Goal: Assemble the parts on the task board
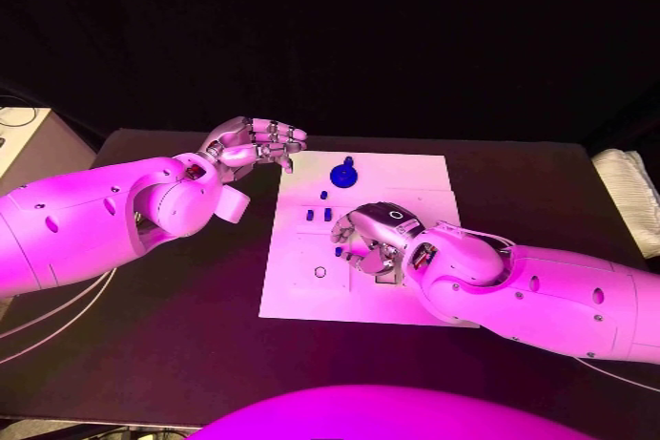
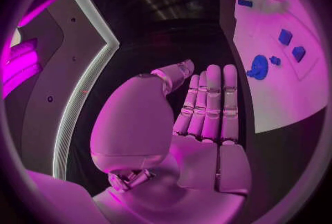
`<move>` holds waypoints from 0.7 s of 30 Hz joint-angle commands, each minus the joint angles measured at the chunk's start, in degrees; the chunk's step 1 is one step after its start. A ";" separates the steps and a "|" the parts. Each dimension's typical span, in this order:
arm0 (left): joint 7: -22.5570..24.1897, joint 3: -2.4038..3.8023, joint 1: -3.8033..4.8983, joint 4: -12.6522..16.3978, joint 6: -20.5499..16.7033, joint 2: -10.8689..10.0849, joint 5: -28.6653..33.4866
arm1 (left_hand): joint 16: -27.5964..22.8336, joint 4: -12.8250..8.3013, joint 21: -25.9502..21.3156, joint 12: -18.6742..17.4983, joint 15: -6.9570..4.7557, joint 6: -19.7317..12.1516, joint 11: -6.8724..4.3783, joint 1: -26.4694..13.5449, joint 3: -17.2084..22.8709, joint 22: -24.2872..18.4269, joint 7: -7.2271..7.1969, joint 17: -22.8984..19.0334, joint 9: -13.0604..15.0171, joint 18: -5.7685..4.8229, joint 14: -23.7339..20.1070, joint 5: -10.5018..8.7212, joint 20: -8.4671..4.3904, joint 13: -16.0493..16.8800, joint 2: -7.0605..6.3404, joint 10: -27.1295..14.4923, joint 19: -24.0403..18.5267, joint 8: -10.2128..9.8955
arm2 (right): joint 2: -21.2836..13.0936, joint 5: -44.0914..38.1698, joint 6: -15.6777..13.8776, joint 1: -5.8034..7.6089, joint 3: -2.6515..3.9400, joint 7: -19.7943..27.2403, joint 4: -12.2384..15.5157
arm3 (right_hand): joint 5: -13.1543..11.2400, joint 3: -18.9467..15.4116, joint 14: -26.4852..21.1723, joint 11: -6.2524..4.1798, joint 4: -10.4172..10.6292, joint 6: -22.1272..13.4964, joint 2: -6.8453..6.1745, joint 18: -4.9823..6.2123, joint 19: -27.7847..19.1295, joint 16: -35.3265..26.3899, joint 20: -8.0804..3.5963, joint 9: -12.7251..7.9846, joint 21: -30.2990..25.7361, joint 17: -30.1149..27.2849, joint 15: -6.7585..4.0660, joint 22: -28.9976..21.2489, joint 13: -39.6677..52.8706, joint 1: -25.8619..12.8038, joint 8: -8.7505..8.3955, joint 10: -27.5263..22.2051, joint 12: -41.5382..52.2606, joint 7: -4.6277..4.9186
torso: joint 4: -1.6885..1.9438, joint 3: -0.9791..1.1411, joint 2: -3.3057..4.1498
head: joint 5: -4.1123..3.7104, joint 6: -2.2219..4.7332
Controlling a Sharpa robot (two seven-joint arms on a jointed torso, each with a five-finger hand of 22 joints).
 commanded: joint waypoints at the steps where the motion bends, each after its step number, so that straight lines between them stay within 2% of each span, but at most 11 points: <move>1: 0.00 0.04 0.02 0.07 1.21 0.03 0.29 | -0.18 0.12 -0.33 0.12 0.03 -0.26 0.03 -0.31 -0.36 -0.09 -0.07 -0.05 0.07 0.76 -0.42 -0.02 -0.07 -0.10 0.40 -0.39 0.26 -0.38 | -0.85 -0.04 -2.85 -0.04 0.00 0.53 0.82 | 0.35 -0.38 -0.42 0.00 -0.12 -0.35 -0.27 0.65 -0.47 0.03 0.06 -0.09 -0.25 0.05 0.03 0.01 0.08 0.15 -0.31 -0.33 0.38 0.05 | 0.06 -0.03 0.02 | -0.08 0.07; 4: 0.05 0.04 0.02 0.08 1.23 0.01 0.29 | -0.19 0.11 -0.36 0.11 0.03 -0.28 0.04 -0.28 -0.37 -0.11 -0.06 -0.05 0.07 0.77 -0.42 -0.02 -0.07 -0.10 0.41 -0.43 0.28 -0.39 | -2.42 0.34 -4.03 0.03 0.07 0.79 2.05 | 0.41 -0.45 -0.32 -0.01 -0.14 -0.31 -0.25 0.58 -0.25 0.25 0.07 -0.09 0.26 0.27 0.02 0.27 0.12 0.19 -0.30 -0.34 0.55 0.05 | 0.05 -0.06 -0.04 | -0.27 0.36; 7: 0.20 0.03 0.02 0.13 1.24 -0.09 0.29 | -0.20 0.11 -0.38 0.11 0.04 -0.29 0.04 -0.28 -0.39 -0.13 -0.06 -0.06 0.07 0.77 -0.42 -0.03 -0.07 -0.11 0.41 -0.47 0.29 -0.40 | -4.90 1.54 -4.14 0.65 0.32 1.30 3.60 | 0.85 -0.76 1.43 -0.26 -0.14 0.19 -0.04 -0.09 2.13 2.86 -0.03 -0.12 4.92 2.78 -0.23 2.63 0.44 0.50 -0.27 0.14 2.49 -0.10 | 0.00 -0.11 -0.10 | -0.48 0.61; 10: 0.40 0.03 0.02 0.20 1.23 -0.30 0.29 | -0.20 0.11 -0.38 0.11 0.04 -0.29 0.04 -0.28 -0.39 -0.13 -0.06 -0.06 0.07 0.77 -0.42 -0.03 -0.07 -0.11 0.41 -0.47 0.29 -0.40 | -7.60 2.23 -3.01 1.94 0.63 1.11 4.86 | 0.91 -0.67 3.31 -0.51 0.07 0.33 0.07 -0.82 4.53 5.23 -0.29 -0.24 9.51 5.35 -0.48 4.89 0.55 0.42 -0.47 0.67 3.94 -0.23 | -0.14 -0.09 -0.04 | -0.79 0.89; 15: 0.72 0.03 0.02 0.29 1.28 -0.58 0.29 | -0.22 0.12 -0.44 0.12 0.05 -0.32 0.05 -0.32 -0.46 -0.17 -0.06 -0.07 0.07 0.76 -0.43 -0.03 -0.06 -0.12 0.36 -0.52 0.30 -0.40 | -11.28 4.31 -0.59 4.50 1.02 1.64 5.17 | 0.80 -0.65 4.47 -0.69 0.29 0.60 -0.06 -1.30 5.95 6.80 -0.46 -0.28 12.28 7.35 -0.67 6.24 0.52 0.21 -0.53 0.90 4.71 -0.36 | -0.28 -0.09 -0.06 | -1.33 1.39; 18: 0.94 0.03 0.02 0.33 1.38 -0.65 0.29 | -0.22 0.12 -0.44 0.12 0.05 -0.32 0.05 -0.32 -0.46 -0.17 -0.06 -0.07 0.07 0.76 -0.43 -0.03 -0.06 -0.12 0.36 -0.52 0.30 -0.40 | -13.04 8.30 0.72 5.90 1.18 1.95 4.70 | 0.72 -0.67 4.78 -0.71 0.28 0.63 -0.23 -1.37 6.21 7.22 -0.50 -0.30 12.69 7.88 -0.72 6.45 0.45 0.22 -0.58 0.71 4.81 -0.42 | -0.39 -0.07 -0.12 | -1.67 1.91; 21: 1.06 0.02 0.01 0.36 1.47 -0.76 0.29 | -0.24 0.12 -0.47 0.13 0.06 -0.33 0.06 -0.33 -0.49 -0.19 -0.07 -0.07 0.08 0.76 -0.44 -0.03 -0.05 -0.12 0.34 -0.54 0.30 -0.40 | -14.47 10.25 2.63 6.79 1.31 1.64 4.53 | 0.78 -0.69 4.76 -0.45 0.21 0.36 -0.36 -1.16 5.88 6.95 -0.47 -0.44 11.27 7.26 -0.56 5.81 0.12 0.40 -0.90 -0.82 4.61 -0.18 | -0.21 -0.03 -0.10 | -2.05 2.21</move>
